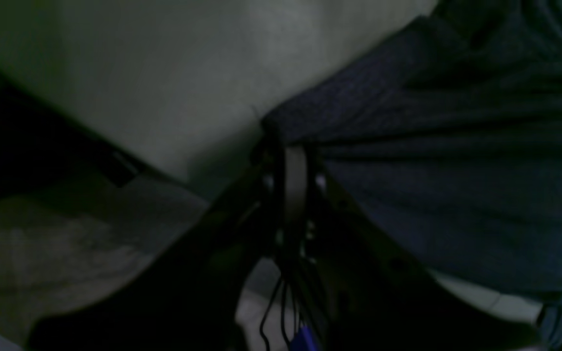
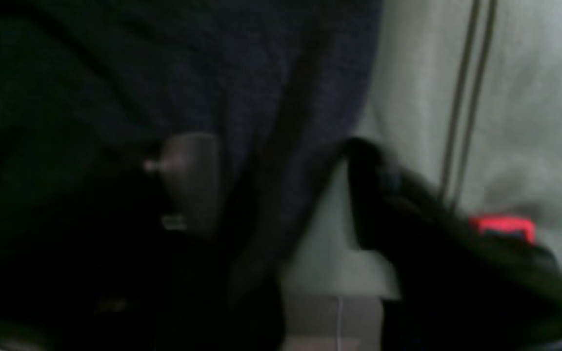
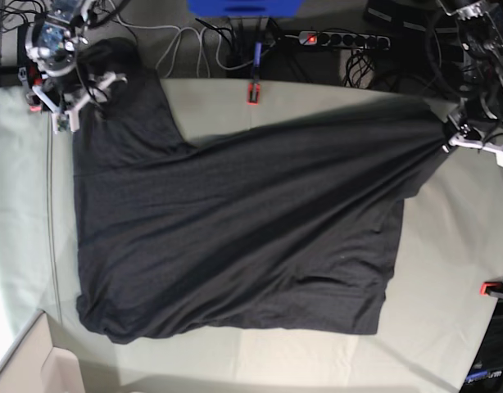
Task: Layout the t-shirt on the table in an organized manner, then fold the t-shirt properly
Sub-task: 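Grasp two shirt corners with both grippers, then lift the shirt with both grippers and pull it taut, then lay it down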
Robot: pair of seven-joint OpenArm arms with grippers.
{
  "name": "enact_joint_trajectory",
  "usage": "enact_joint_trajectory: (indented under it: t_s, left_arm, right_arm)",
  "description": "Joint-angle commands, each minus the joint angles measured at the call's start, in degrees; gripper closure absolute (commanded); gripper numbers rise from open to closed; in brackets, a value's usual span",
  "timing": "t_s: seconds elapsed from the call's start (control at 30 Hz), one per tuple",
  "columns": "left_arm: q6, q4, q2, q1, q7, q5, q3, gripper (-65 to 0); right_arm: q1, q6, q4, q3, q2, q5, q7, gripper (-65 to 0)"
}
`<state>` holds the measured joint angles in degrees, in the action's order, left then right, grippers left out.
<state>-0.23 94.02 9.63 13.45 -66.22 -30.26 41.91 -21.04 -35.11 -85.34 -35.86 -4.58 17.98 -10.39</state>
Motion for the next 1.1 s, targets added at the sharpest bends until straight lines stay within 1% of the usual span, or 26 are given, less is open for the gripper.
enact_joint_trajectory:
  t_s: [0.0, 0.07, 0.1, 0.2, 0.27, 0.33, 0.4, 0.53, 0.7, 0.8, 0.9, 1.0, 1.07]
  left_arm:
    - [0.0, 0.8, 0.8, -0.2, 0.4, 0.1, 0.3, 0.0]
    - [0.0, 0.8, 0.8, -0.2, 0.4, 0.1, 0.3, 0.0]
    - [0.0, 0.8, 0.7, -0.2, 0.4, 0.1, 0.3, 0.0]
    - [0.0, 1.1, 0.6, -0.2, 0.1, 0.1, 0.2, 0.0]
    - [0.0, 1.3, 0.6, 0.0, 0.1, 0.1, 0.3, 0.0]
    - [0.0, 1.4, 0.6, 0.1, 0.0, 0.1, 0.3, 0.0]
    - [0.0, 1.4, 0.8, 0.3, 0.0, 0.1, 0.3, 0.0]
    - [0.0, 2.8, 0.9, 0.6, -0.1, 0.1, 0.4, 0.0]
    - [0.0, 11.9, 0.9, 3.9, -3.0, 0.1, 0.4, 0.0]
    - [0.0, 16.5, 0.9, 4.9, -4.9, 0.2, 0.9, 0.0]
    - [-0.1, 19.6, 0.4, 5.6, -7.5, 0.1, 6.1, 0.0]
    - [-0.1, 20.5, 0.4, 5.5, -12.2, 0.0, 12.0, 0.0]
    - [-0.1, 20.4, 0.8, 5.3, -13.8, -1.5, 15.0, 0.0]
  right_arm:
    - [-0.3, -0.1, -0.9, -0.2, 0.2, -0.5, 0.9, -19.0]
    - [-0.5, -0.1, -0.9, -0.5, 0.1, -0.5, 0.9, -3.0]
    - [-0.5, -0.1, -1.1, -0.8, 0.1, -0.5, 0.8, 0.0]
    - [-2.6, -0.7, -3.2, -3.0, 0.1, -0.8, 1.0, 0.0]
    - [-4.2, -4.9, -5.7, -4.3, 0.1, -4.0, 0.8, 0.0]
    - [-6.3, -4.9, -8.1, -6.7, -0.1, -7.5, 0.7, 0.0]
    - [-8.7, -4.9, -10.7, -8.1, -0.3, -8.8, 0.7, 0.0]
    - [-13.7, -4.9, -14.0, -8.9, -1.5, -9.0, 0.9, 0.0]
    - [-17.9, -4.9, -15.1, -9.5, -1.4, -9.0, 0.9, 0.0]
    - [-18.3, -4.9, -15.2, -11.6, -1.3, -9.1, 1.0, 0.0]
    - [-18.4, -4.9, -15.2, -14.1, -1.4, -9.1, 1.0, 0.0]
    - [-18.4, -4.9, -15.3, -17.5, -1.4, -9.1, 0.9, 0.0]
    - [-18.4, -4.9, -15.3, -19.1, -1.4, -9.1, 0.9, 0.0]
